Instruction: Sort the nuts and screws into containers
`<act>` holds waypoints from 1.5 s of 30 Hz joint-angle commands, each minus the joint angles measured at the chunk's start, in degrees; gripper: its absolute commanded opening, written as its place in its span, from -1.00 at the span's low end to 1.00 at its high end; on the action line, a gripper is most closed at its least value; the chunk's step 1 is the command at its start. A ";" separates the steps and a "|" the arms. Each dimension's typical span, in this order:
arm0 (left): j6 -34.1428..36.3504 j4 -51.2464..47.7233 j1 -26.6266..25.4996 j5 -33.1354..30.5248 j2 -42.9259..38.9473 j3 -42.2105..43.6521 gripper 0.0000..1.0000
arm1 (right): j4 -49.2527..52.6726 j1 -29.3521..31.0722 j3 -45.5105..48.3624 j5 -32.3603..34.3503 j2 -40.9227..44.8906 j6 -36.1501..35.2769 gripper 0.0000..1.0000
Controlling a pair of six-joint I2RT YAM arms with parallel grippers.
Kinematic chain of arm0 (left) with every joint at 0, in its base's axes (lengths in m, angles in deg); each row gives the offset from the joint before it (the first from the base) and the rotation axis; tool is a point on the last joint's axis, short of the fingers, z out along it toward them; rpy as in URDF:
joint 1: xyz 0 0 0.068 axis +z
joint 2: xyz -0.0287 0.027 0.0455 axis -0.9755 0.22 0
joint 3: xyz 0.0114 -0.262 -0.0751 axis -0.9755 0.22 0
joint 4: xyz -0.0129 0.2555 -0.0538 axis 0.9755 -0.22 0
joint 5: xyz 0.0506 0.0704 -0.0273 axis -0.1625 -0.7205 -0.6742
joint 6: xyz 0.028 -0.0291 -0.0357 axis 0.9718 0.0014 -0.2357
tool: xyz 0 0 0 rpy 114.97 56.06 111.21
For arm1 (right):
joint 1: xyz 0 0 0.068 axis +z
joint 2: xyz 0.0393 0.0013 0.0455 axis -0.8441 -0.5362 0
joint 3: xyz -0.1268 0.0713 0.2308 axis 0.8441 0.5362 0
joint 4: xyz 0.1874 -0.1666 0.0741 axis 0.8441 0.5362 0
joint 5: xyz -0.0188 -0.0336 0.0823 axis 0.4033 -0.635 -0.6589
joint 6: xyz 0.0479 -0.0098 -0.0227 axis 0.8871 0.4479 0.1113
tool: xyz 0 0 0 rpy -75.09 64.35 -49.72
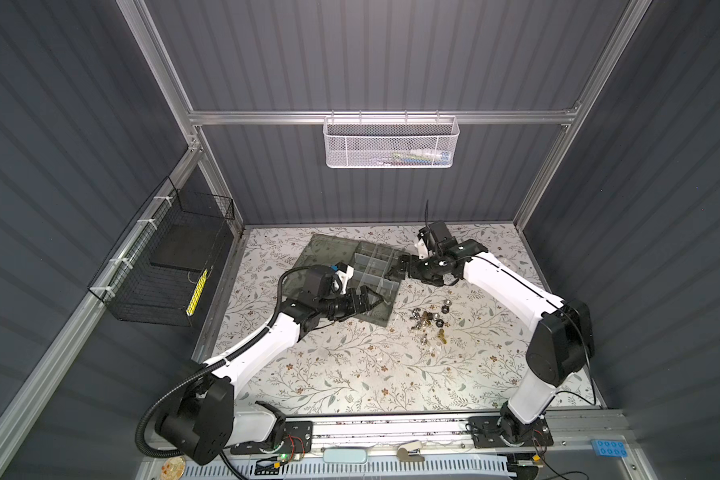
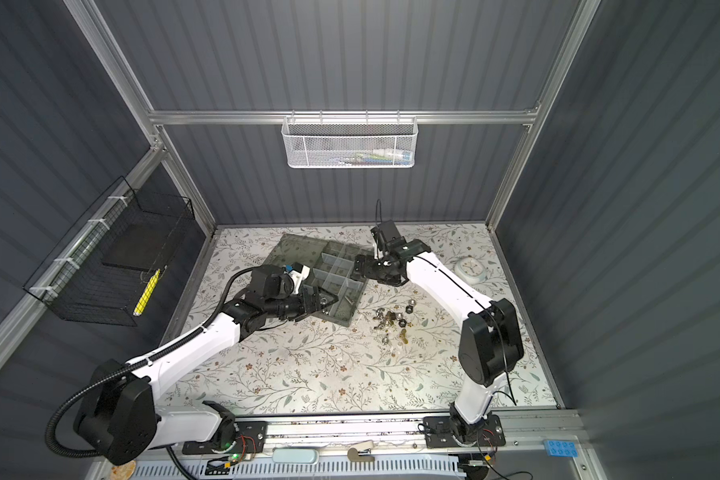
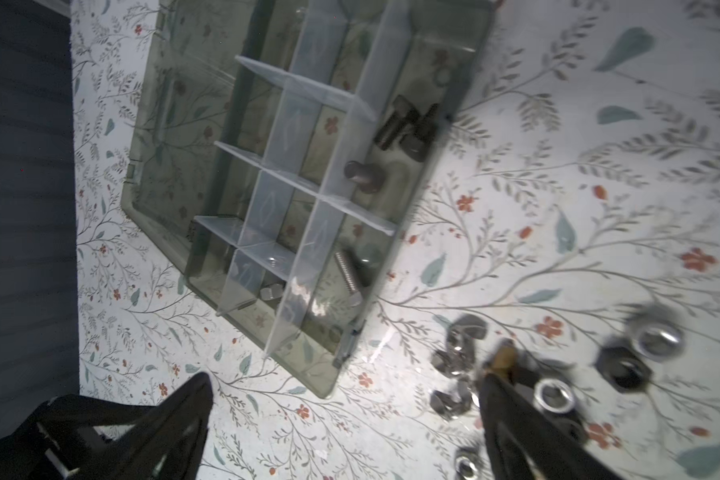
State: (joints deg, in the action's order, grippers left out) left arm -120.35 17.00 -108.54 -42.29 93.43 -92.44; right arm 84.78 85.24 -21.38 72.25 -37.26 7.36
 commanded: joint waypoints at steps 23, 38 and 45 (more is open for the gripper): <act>-1.96 11.82 -11.99 -2.65 19.49 -13.35 1.00 | 0.72 -15.52 14.65 10.19 -3.05 -9.49 0.64; -1.84 11.39 -12.35 -2.48 21.36 -13.92 1.00 | -0.62 -15.53 12.04 7.92 -10.95 -9.54 0.26; -1.84 11.05 -12.35 -2.67 21.36 -13.88 0.99 | -0.67 -15.53 11.12 7.39 -12.94 -9.54 0.10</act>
State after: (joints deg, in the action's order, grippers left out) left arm -122.26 28.28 -120.49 -45.04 114.21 -104.59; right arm 83.77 69.94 -9.01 80.14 -48.63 -1.97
